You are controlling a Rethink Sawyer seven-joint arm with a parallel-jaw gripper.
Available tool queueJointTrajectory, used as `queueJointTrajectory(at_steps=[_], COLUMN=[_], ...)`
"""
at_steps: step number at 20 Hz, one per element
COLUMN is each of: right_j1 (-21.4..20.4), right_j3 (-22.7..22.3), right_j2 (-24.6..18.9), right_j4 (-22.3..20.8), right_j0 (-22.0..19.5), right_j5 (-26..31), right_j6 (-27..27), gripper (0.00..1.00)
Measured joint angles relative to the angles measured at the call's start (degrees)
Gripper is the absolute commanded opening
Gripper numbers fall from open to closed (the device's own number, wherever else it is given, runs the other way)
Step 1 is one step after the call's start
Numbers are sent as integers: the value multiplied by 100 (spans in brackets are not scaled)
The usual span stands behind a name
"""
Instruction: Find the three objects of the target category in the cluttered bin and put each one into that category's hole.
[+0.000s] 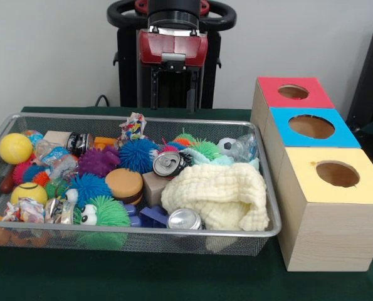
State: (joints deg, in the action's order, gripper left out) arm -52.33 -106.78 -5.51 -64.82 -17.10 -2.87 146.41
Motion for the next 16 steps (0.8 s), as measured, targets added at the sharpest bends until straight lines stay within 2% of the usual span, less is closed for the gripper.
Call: queueJointTrajectory(at_steps=[16], right_j1=[-166], right_j3=[-1], right_j2=[0], right_j4=[0], right_j0=[-8], right_j5=[-5], right_j6=[0], gripper=[100])
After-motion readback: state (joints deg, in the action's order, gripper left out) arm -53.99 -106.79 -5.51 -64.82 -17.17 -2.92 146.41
